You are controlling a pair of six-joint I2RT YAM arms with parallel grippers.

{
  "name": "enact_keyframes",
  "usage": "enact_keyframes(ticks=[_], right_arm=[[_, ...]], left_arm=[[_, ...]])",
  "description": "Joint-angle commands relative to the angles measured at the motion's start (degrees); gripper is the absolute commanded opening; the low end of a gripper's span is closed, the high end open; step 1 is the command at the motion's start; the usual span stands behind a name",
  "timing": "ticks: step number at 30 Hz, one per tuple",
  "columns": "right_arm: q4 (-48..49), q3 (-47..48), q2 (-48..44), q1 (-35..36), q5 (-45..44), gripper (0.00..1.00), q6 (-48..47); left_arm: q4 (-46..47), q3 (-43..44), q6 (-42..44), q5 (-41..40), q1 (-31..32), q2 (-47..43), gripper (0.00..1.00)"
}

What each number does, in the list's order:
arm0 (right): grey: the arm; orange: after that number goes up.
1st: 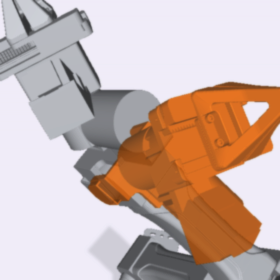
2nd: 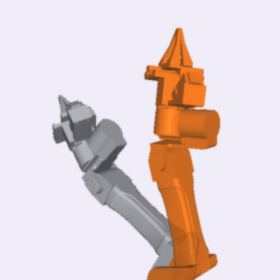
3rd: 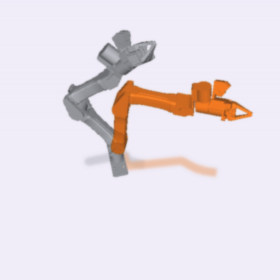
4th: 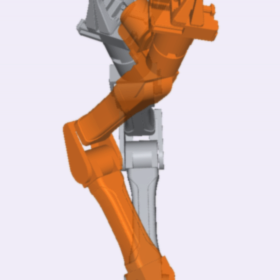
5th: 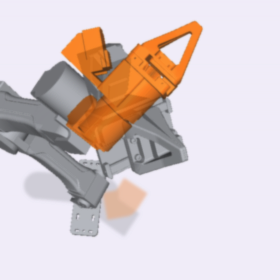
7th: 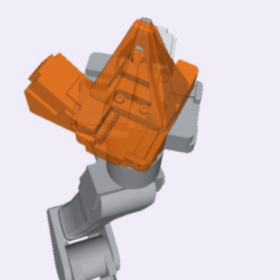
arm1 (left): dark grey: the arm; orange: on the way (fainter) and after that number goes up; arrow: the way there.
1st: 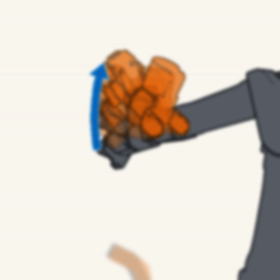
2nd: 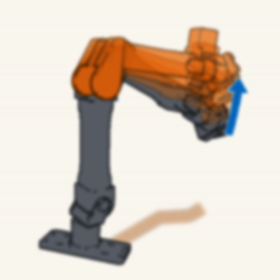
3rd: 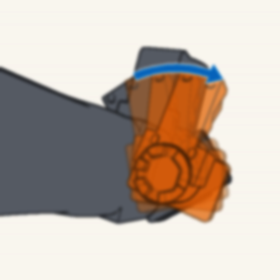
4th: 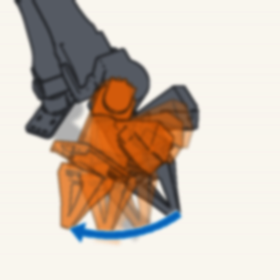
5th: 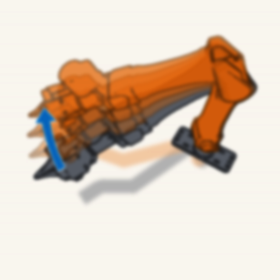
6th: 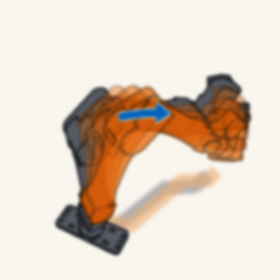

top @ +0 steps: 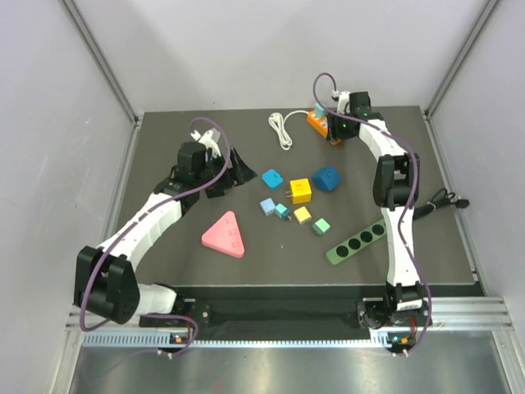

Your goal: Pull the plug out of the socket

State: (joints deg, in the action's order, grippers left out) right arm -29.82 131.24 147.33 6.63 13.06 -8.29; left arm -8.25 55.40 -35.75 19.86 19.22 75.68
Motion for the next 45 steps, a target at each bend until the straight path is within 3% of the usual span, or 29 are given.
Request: enact_keyframes(ticks=[1,7,10,16,19,22,25,28,29,31,32,35,39,45], right_arm=[[0.5,-7.5,-8.1,0.3,-1.1,0.00,3.3],[3.0,-22.5,-19.9,0.4,-1.7,0.00,7.9],[7.2,-36.8,-27.6,0.7,-2.7,0.00,11.0],[12.7,-56.2,-43.8,3.9,-6.4,0.00,16.2],[14.6,-64.0,-48.0,8.2,-12.5,0.00,17.3],[16.8,-68.6,-51.6,11.8,-17.9,0.00,18.5],[17.4,-70.5,-51.6,12.7,-20.6,0.00,19.6],[16.3,-70.5,-50.9,12.6,-20.7,0.13,20.0],[16.1,-70.6,-50.9,12.6,-21.0,0.28,20.2],[16.1,-71.0,-51.3,12.6,-20.8,0.42,20.5],[16.1,-71.1,-51.6,12.6,-20.6,0.54,20.8],[15.9,-71.6,-53.6,12.4,-19.3,0.70,22.5],[16.1,-73.3,-57.5,11.1,-15.1,0.85,24.8],[15.8,-77.6,-65.5,3.3,-10.2,0.86,31.1]], left_arm=[[0.0,2.9,-0.1,2.6,0.3,0.6,0.82],[-0.5,5.6,0.2,3.6,3.6,3.8,0.82],[-0.5,8.8,0.5,2.7,6.9,6.8,0.82],[-0.2,19.8,0.6,-2.1,12.8,16.0,0.82],[-0.8,25.1,0.6,-4.3,15.0,22.7,0.82],[-1.2,33.3,-1.4,-4.7,16.0,29.3,0.80],[0.7,36.1,-4.1,-5.8,16.1,33.4,0.79],[-0.4,40.5,-4.9,-6.2,16.1,37.4,0.78],[-1.8,41.5,-4.9,-6.2,16.2,38.3,0.78],[-3.0,44.3,-5.0,-7.0,16.5,40.4,0.78],[-3.7,44.9,-5.0,-7.5,16.5,40.9,0.78],[-5.6,48.2,-4.3,-10.0,17.8,43.0,0.79],[-8.5,53.9,-3.3,-12.9,19.2,47.0,0.80],[-12.0,61.1,-1.4,-21.8,22.5,51.9,0.81]])
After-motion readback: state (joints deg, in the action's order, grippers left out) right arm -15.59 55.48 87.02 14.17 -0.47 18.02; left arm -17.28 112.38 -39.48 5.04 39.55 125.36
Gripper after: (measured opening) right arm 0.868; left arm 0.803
